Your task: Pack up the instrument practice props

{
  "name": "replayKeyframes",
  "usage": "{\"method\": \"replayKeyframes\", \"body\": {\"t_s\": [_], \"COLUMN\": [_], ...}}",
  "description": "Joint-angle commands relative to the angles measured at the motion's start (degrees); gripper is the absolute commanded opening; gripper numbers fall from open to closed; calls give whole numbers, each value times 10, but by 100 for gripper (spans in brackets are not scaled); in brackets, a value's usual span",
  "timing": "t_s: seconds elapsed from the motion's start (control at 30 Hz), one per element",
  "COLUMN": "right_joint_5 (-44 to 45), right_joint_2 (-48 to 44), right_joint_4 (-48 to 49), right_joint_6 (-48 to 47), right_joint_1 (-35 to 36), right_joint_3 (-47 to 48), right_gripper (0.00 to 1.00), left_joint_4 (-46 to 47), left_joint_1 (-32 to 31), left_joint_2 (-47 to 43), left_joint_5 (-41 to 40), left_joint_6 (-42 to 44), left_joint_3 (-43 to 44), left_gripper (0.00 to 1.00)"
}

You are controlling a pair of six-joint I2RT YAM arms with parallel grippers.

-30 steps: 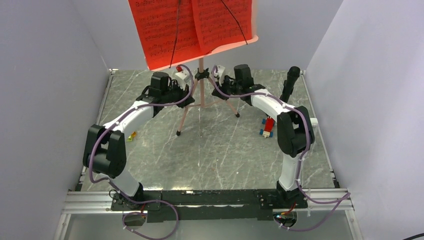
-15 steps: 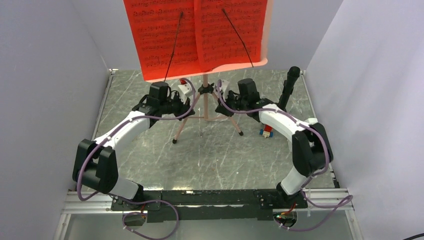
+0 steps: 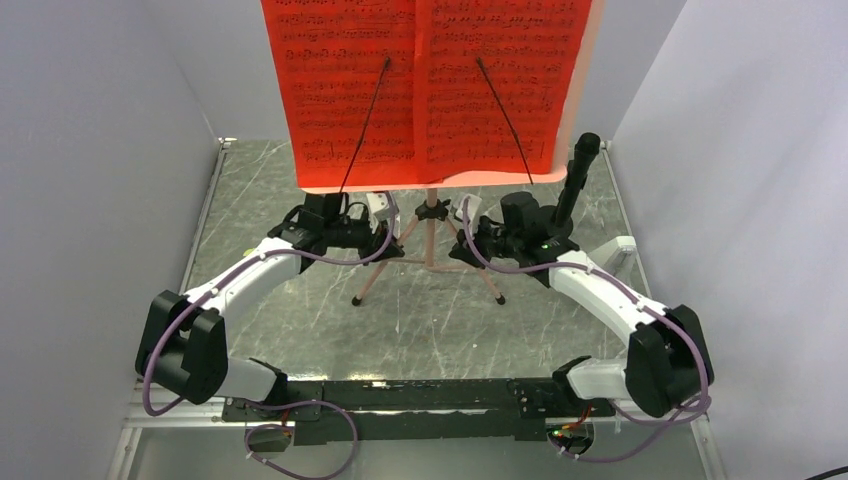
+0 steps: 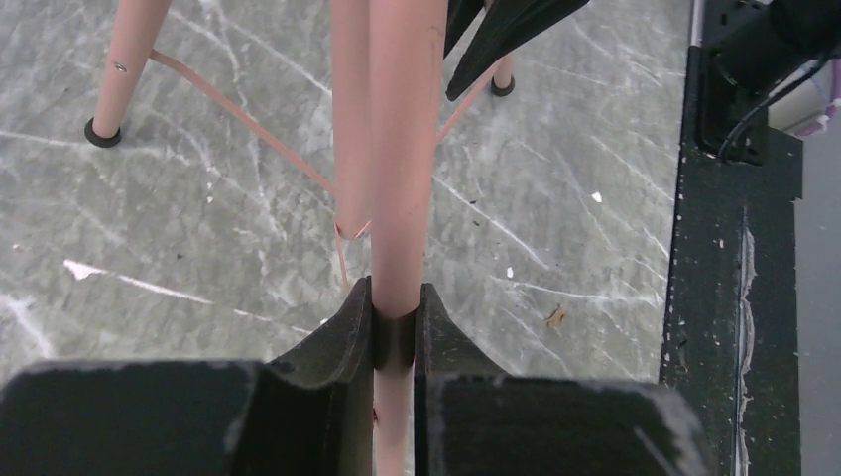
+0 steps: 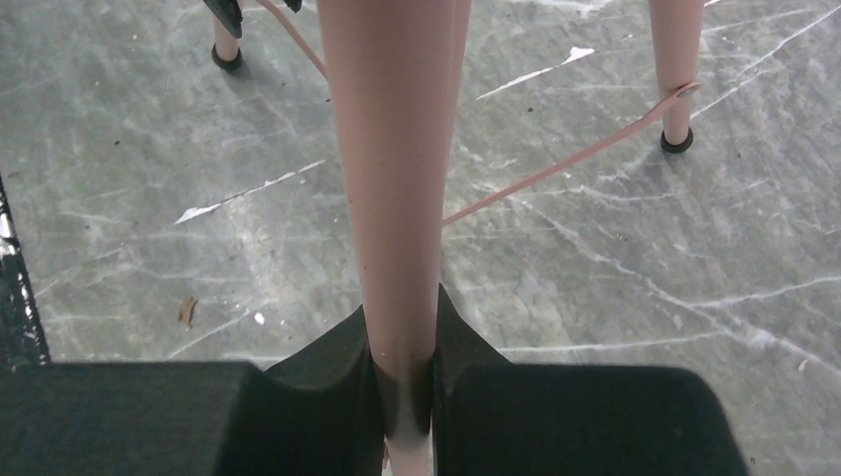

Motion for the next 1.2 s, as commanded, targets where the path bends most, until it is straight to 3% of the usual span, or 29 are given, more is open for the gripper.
{"method": "replayKeyframes", "body": {"t_s": [0.0,0.3,0.4,0.43,0.47,0.6,0.7,0.93,1.0,1.17], "right_joint_5": [59,56,49,42,32,-34,-48,-69,-78,-117], "right_joint_2": [-56,-101,-107,-107,-108,-123,-147,-207,-224,-250], "right_joint_4": [-81,-99,-107,-113,-123,-205,-270,-444,-481,-532], "right_joint_6": [-70,-84,-86,-90,-99,-162,-198,-203,-185,-118], "right_joint_1": [-32,-55,-57,-57,-57,-57,-57,-57,-56,-56], "right_joint_3": [-47,-85,-79,-76,-71,-32,1,101,138,226], "right_gripper": [0,0,1,14,35,97,100,100,100,100], "left_joint_4": [-31,-23,-18,-18,-18,-12,-31,-114,-137,-207], "left_joint_1": [24,15,15,15,15,19,24,48,64,109], "left_joint_2": [-17,-15,-18,-18,-19,-30,-35,-119,-153,-198], "left_joint_5": [11,17,16,15,13,-12,-19,-78,-126,-174], "left_joint_6": [-26,-40,-52,-57,-63,-112,-118,-82,-85,-91], "left_joint_3": [-28,-40,-35,-31,-27,-16,-1,-13,-27,-36], "left_gripper": [1,6,16,27,36,61,74,83,89,91]}}
